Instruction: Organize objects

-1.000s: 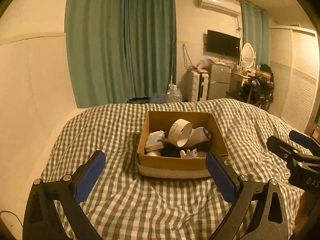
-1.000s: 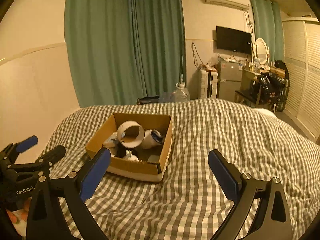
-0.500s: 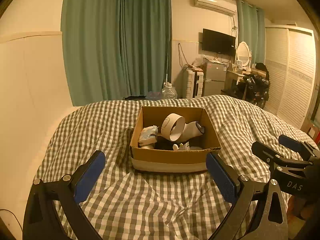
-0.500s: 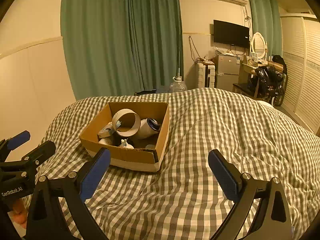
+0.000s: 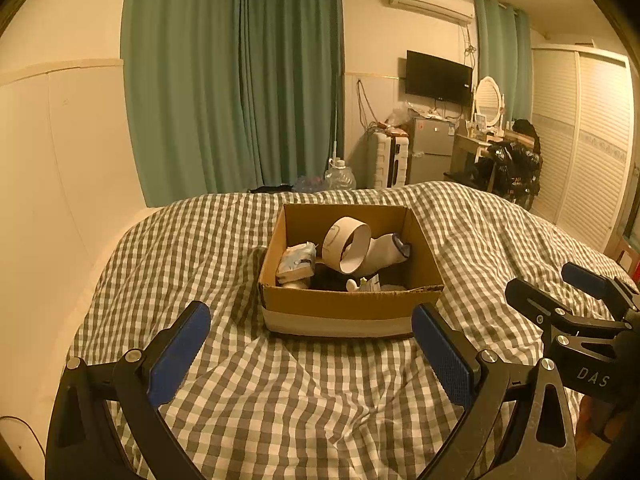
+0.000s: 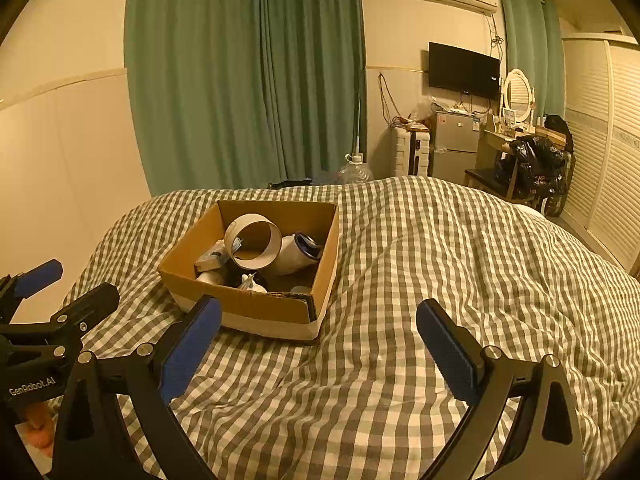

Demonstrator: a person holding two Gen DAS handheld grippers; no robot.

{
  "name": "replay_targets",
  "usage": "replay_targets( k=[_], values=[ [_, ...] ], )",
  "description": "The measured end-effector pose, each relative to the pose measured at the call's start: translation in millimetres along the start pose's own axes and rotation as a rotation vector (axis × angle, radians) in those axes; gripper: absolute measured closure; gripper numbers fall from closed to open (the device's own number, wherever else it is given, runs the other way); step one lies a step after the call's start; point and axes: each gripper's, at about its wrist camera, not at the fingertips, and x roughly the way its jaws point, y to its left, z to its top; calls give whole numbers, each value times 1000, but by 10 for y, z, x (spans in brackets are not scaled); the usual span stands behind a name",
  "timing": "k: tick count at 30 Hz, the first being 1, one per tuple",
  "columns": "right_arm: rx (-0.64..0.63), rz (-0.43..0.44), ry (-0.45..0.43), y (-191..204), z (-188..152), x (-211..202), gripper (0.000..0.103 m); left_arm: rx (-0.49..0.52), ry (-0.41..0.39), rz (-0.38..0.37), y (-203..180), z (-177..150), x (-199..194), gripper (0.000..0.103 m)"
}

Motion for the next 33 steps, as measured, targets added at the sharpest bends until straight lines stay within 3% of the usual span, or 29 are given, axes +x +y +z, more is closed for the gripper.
replay_targets(
  k=[33],
  values=[
    [-11, -7, 17, 18, -38, 19, 5, -46, 17, 32, 86, 0, 1, 0]
  ],
)
